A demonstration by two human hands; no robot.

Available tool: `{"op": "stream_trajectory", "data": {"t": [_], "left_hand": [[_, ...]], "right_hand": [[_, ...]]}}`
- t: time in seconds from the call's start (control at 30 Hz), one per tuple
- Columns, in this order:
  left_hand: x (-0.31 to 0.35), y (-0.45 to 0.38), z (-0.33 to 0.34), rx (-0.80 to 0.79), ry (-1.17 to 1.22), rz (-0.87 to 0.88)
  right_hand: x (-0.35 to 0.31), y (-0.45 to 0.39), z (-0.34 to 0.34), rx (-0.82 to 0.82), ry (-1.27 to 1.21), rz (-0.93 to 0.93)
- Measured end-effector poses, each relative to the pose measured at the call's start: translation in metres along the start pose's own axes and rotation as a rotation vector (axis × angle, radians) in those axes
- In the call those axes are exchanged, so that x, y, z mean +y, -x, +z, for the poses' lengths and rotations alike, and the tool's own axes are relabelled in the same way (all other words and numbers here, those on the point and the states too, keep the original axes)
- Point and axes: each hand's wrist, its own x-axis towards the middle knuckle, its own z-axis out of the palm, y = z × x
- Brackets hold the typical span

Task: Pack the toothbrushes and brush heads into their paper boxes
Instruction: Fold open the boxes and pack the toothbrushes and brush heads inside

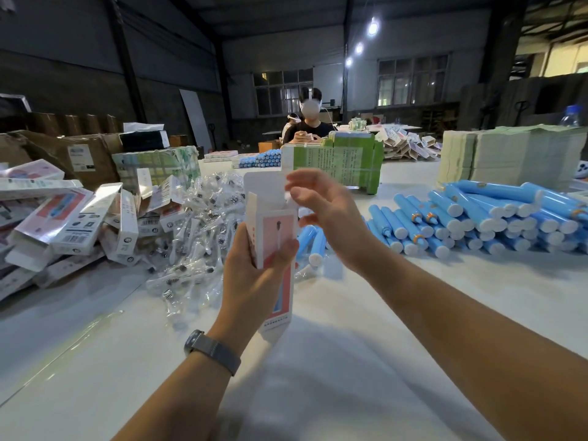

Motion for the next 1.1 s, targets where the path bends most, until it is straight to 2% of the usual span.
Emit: {"op": "stream_trajectory", "data": {"t": [0.1, 0.17, 0.3, 0.37, 0.5, 0.57, 0.67, 0.7, 0.8, 0.93, 1.1], "left_hand": [[-0.002, 0.0, -0.001, 0.026, -0.019, 0.03], [-0.002, -0.001, -0.002, 0.043, -0.042, 0.062], [-0.002, 0.0, -0.003, 0.037, -0.063, 0.081], [-0.001, 0.001, -0.001, 0.02, -0.131, 0.085], [0.0, 0.006, 0.002, -0.04, -0.168, 0.132], [0.001, 0.007, 0.002, -0.04, -0.161, 0.136], [0.001, 0.004, -0.001, 0.003, -0.149, 0.065], [0.0, 0.003, -0.002, 0.022, -0.136, 0.035], [-0.004, 0.0, -0.004, 0.059, -0.083, -0.03], [-0.005, 0.0, -0.003, 0.094, 0.045, -0.123], [-0.001, 0.001, 0.001, 0.141, 0.257, -0.281]], "right_hand": [[0.025, 0.006, 0.004, -0.143, -0.105, 0.237], [0.036, 0.011, 0.005, -0.198, -0.016, 0.311], [0.054, 0.018, -0.003, -0.472, 0.869, 0.193], [0.058, 0.02, -0.005, -0.523, 1.051, 0.211], [0.06, 0.015, -0.002, -0.581, 1.22, 0.217], [0.052, 0.009, -0.006, -0.459, 1.098, 0.205], [0.012, -0.005, -0.016, -0.075, 0.563, 0.087], [-0.004, -0.009, -0.018, 0.002, 0.38, 0.043], [-0.04, -0.013, -0.015, 0.082, 0.028, -0.113], [-0.063, -0.01, -0.001, 0.161, 0.005, -0.306], [-0.064, -0.003, 0.013, 0.173, 0.022, -0.313]]}}
